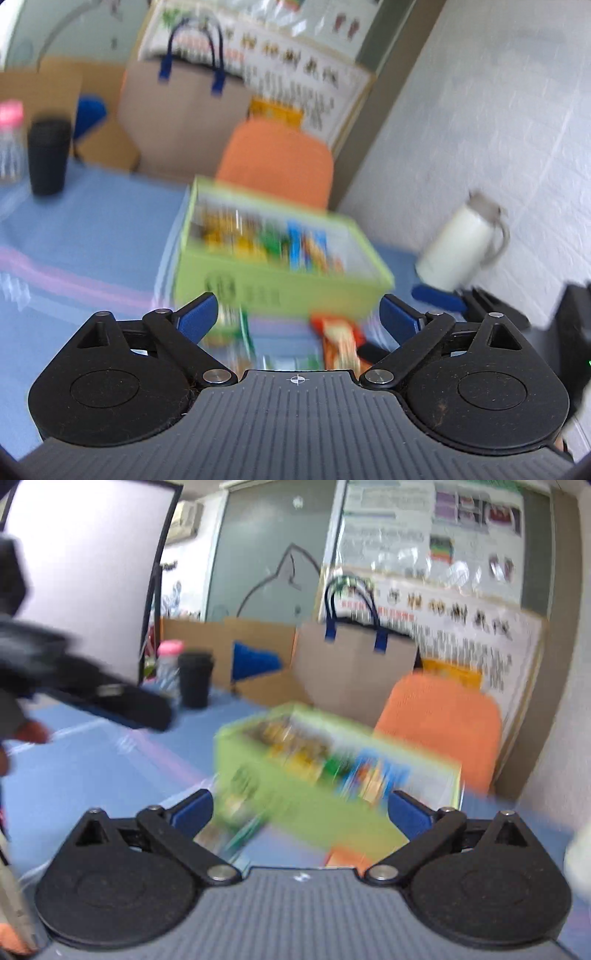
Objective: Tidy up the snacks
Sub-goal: 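Grasp the biscuit roll with red ends using the left tool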
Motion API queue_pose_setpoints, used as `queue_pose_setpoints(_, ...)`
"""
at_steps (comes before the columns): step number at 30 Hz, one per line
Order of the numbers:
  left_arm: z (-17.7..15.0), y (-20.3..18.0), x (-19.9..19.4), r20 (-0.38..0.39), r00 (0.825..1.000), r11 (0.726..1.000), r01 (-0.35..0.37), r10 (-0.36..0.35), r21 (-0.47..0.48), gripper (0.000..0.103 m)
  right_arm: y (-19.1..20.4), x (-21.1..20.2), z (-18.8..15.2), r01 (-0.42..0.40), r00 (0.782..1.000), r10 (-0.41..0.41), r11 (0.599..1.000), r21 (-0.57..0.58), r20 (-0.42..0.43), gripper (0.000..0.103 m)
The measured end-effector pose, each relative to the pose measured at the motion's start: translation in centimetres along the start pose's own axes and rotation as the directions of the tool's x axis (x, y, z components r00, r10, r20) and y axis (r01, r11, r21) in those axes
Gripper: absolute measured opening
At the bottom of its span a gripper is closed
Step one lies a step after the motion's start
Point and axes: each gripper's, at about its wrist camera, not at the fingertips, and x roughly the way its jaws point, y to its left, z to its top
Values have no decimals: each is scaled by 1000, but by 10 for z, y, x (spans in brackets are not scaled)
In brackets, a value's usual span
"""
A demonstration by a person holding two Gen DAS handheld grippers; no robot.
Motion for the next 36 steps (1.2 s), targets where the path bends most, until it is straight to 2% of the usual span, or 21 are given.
queue_pose_setpoints(3,-32,11,8,-121,992,998,32,-38,-52,78,37,-28,-39,-8,999,11,995,98,-35,100)
queue_pose_setpoints(5,-53,15,10,-197,978,994,47,-65,-94,76,55,-41,-60,-6,998,17,987,161,-67,100)
queue_pose_setpoints(7,-69,17,6,-240,966,991,66,-93,-117,75,67,-51,-76,5,995,16,976,218,-96,100)
queue_pose_setpoints(11,-85,13,-5,-256,960,991,89,-112,-100,75,71,-41,-86,32,990,4,967,253,-141,100)
queue_pose_setpoints(14,-86,16,-13,-241,963,989,89,-117,-121,75,72,-25,-84,134,981,-106,976,172,-163,100)
queue_pose_setpoints(16,-84,22,-23,-218,970,989,85,-110,-123,76,69,-16,-85,174,974,-149,974,145,-169,100)
queue_pose_setpoints(19,-81,27,-33,-188,979,992,59,-80,-115,77,74,-10,-87,114,980,-82,978,177,-183,100)
queue_pose_setpoints(23,-81,33,-37,-189,978,990,68,-91,-126,77,103,-24,-87,7,987,23,983,184,-159,100)
queue_pose_setpoints(24,-81,33,-34,-194,976,989,75,-98,-123,77,109,-27,-85,3,988,24,984,175,-151,100)
queue_pose_setpoints(28,-82,25,-19,-233,965,989,96,-121,-116,77,113,-21,-74,84,987,-62,985,148,-149,100)
queue_pose_setpoints(30,-82,20,-8,-256,959,989,96,-123,-114,77,116,-14,-70,62,988,-44,990,125,-147,100)
queue_pose_setpoints(32,-84,15,2,-273,957,993,72,-95,-91,77,121,-5,-70,39,987,-21,993,108,-162,98)
queue_pose_setpoints(36,-92,9,13,-298,954,999,20,-29,-31,75,123,5,-73,44,981,-31,997,66,-189,95)
